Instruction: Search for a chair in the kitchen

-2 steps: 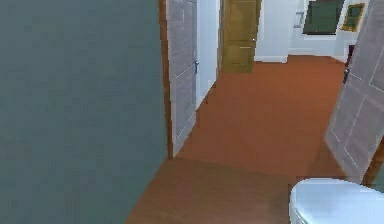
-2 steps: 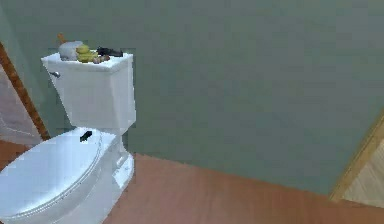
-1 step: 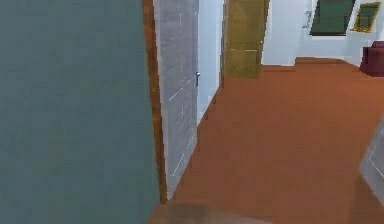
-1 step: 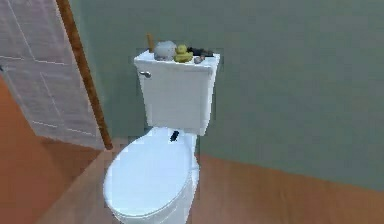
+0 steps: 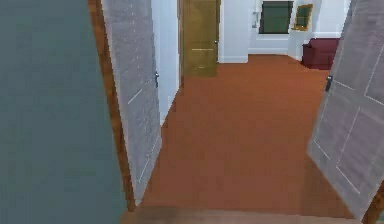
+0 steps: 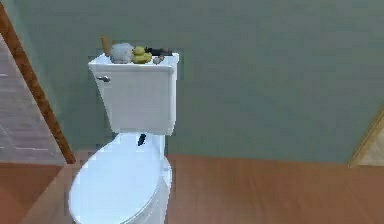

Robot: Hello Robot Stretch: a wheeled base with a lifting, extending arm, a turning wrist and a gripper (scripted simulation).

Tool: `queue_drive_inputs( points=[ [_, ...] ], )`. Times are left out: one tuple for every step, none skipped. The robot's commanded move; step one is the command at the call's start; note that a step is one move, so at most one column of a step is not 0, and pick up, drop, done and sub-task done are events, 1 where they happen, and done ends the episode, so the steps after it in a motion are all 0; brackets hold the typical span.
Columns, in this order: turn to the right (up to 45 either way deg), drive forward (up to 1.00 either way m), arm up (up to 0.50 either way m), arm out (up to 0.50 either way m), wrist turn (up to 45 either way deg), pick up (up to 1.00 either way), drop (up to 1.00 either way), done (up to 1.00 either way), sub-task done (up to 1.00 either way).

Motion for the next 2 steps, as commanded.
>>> queue_drive_inputs(
  points=[
    [0.0, 1.0, 0.0, 0.0, 0.0, 0.0, 0.0, 0.0, 0.0],
    [0.0, 1.0, 0.0, 0.0, 0.0, 0.0, 0.0, 0.0, 0.0]
  ],
)
